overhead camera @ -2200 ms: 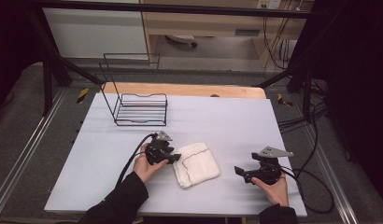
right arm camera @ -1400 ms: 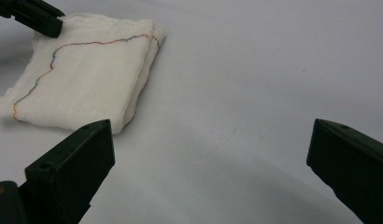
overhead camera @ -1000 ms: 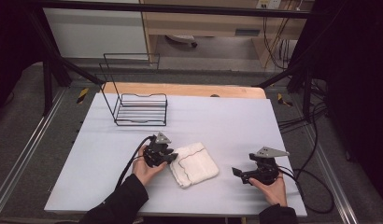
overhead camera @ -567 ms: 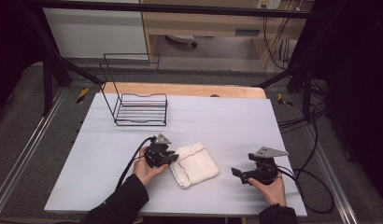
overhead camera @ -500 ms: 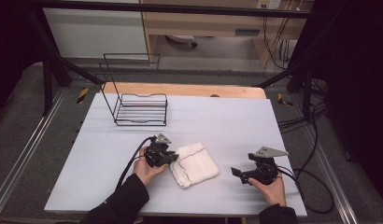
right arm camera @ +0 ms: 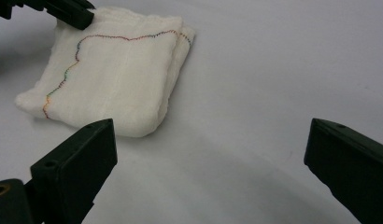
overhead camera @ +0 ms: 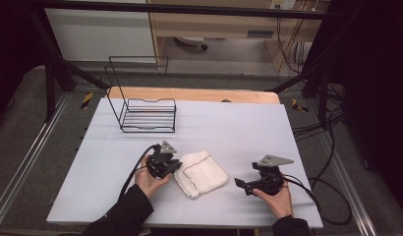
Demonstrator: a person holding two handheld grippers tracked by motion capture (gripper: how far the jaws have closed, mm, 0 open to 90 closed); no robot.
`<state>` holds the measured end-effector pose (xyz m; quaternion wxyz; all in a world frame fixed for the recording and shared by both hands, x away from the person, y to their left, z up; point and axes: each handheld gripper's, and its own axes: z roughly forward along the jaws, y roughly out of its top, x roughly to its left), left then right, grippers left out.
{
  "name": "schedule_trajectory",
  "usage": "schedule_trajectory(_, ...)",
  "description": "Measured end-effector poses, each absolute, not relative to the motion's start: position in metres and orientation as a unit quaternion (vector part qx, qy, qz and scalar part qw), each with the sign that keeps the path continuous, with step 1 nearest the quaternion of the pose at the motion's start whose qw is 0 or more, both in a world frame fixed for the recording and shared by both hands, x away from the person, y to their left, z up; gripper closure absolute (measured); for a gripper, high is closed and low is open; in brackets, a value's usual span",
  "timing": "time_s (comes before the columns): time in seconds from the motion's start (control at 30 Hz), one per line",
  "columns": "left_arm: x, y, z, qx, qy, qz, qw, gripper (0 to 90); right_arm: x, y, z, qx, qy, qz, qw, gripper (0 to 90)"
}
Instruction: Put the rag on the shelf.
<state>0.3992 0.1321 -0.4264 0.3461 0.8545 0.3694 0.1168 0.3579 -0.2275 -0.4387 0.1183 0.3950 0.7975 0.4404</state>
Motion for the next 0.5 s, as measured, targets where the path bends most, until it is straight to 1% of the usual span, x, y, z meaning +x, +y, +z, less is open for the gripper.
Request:
schedule_trajectory(0.07,0.396,0.138,-0.424,0.852,0.373,0.119,0.347,82.2,0.358,-0.222,-0.438,0.394,0.799,0.44,0.116,3.5)
schedule_trajectory(0.2,0.39,0.146,-0.428,0.846,0.379,0.105,0.359,82.0,0.358,-0.215,-0.44,0.399,0.798,0.439,0.104,4.9)
schedule_trajectory(0.33,0.391,0.145,-0.439,0.845,0.382,0.106,0.36,81.1,0.358,-0.21,-0.44,0.4,0.798,0.437,0.109,9.5)
schedule_trajectory(0.4,0.393,0.144,-0.442,0.846,0.381,0.104,0.359,80.9,0.358,-0.204,-0.44,0.405,0.794,0.441,0.103,15.6)
schedule_trajectory(0.43,0.393,0.144,-0.442,0.846,0.38,0.106,0.359,80.9,0.358,-0.201,-0.44,0.406,0.795,0.44,0.099,20.6)
schedule_trajectory(0.5,0.393,0.144,-0.442,0.847,0.378,0.107,0.359,80.8,0.358,-0.194,-0.439,0.396,0.795,0.447,0.105,36.5)
